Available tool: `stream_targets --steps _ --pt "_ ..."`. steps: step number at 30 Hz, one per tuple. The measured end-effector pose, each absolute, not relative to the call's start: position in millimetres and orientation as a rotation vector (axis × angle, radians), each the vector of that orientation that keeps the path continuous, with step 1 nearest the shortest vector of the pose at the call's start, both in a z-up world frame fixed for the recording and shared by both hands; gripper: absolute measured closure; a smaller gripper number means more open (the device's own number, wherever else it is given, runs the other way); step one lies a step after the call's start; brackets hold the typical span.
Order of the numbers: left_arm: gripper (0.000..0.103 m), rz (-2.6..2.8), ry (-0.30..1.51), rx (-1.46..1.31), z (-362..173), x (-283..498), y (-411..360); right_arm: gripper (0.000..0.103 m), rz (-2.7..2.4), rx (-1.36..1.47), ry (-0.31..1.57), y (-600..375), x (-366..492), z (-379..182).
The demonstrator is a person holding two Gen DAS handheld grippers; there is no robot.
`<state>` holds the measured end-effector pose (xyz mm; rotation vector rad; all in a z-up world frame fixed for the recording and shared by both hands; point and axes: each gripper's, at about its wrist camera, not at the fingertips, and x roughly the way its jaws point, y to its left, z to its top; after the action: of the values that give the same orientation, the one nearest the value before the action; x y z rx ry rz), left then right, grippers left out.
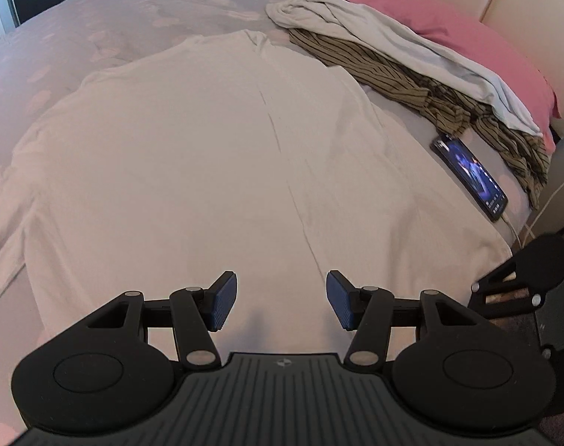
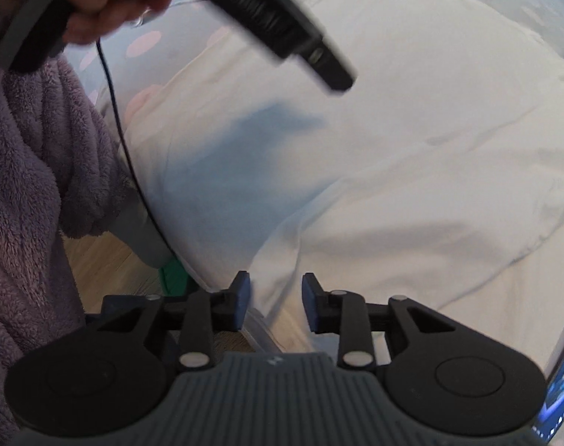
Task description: Fold clothes
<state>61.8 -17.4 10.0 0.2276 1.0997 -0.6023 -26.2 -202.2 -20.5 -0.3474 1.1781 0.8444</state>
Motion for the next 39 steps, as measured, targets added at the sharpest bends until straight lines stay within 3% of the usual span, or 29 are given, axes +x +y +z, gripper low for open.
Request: stream_targets --steps 13,22,24,25,26,27,29,32,33,35,39 --pt "0.052 -0.657 1.248 0.005 -43.4 7.9 -13.7 0.066 0.475 -0.054 1.209 -285.7 -27.0 -42.9" --pt "0.052 -0.663 1.194 -0.135 -44.9 9.4 -17.7 0.067 0.455 0.067 1.214 -278.2 -15.0 -51.2" --pt "0.052 -0.665 1.202 -0.111 -48.4 9.1 -23.8 0.069 0.460 0.043 1.225 -268.8 -16.6 -57.5" --pt "0.052 -0.664 1.210 -0.097 -50.7 8.5 -26.7 0.080 0.468 0.039 1.229 -264.5 -16.8 -60.4" --pt "0.055 -0.672 1.220 -0.079 -53.4 7.0 -29.6 0.087 0.479 0.033 1.227 -261.6 -17.3 -59.7" --pt "0.067 -0.675 1.228 -0.055 -55.5 5.4 -31.6 0.091 0.491 0.025 1.221 -259.6 -18.0 -57.0" --pt "0.084 -0.671 1.239 0.000 -58.9 2.5 -35.0 0.091 0.516 0.017 1.187 -257.5 -20.2 -45.4" --pt "0.098 -0.631 1.230 0.065 -61.5 1.0 -32.3 0.086 0.565 0.048 1.121 -257.7 -21.1 -26.1" --pt "0.100 -0.620 1.229 0.075 -62.2 1.1 -29.4 0.086 0.560 0.042 1.113 -257.4 -21.0 -23.3" --pt "0.103 -0.592 1.223 0.089 -61.7 0.9 -23.6 0.074 0.541 0.015 1.101 -257.0 -20.6 -20.5" --pt "0.103 -0.539 1.204 0.083 -58.7 2.2 -11.2 0.073 0.460 -0.018 1.132 -268.0 -17.1 -28.4"
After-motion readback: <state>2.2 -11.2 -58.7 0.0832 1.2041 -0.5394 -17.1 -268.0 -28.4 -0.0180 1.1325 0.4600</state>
